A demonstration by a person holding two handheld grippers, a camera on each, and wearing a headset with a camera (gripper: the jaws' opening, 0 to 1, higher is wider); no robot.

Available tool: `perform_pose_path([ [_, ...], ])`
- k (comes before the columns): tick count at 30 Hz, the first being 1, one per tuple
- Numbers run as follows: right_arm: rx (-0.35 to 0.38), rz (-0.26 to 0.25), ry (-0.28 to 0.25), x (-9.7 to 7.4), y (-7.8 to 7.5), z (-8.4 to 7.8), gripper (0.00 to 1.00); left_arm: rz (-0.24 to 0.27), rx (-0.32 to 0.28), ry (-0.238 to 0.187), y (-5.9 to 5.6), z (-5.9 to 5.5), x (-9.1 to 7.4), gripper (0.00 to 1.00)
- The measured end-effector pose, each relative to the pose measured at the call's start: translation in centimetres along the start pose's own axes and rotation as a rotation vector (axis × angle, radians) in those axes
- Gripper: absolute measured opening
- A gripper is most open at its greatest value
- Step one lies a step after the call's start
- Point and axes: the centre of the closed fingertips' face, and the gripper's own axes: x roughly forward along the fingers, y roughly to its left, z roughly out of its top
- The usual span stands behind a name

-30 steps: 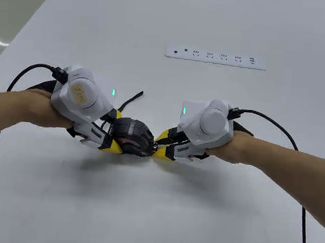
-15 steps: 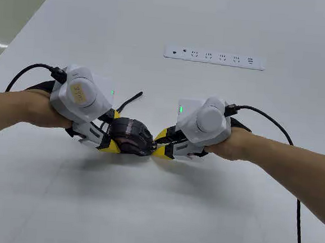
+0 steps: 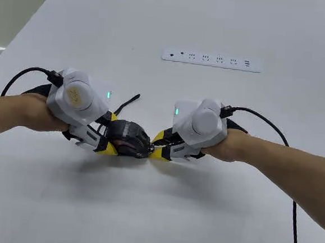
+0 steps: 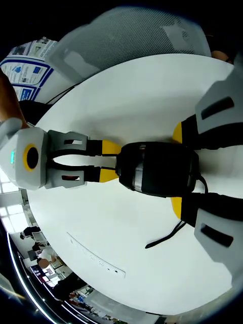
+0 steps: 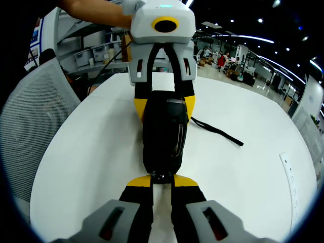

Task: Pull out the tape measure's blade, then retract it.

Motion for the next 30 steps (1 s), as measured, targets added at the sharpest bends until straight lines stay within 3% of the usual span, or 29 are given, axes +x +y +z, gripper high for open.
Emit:
perform_pose_path([
  [30,-0.023,0.013,-0.007,-0.31,-0.14,0.28,0.11,0.003,-0.009,0.006,0.04,-0.26,-0.14,0.27],
])
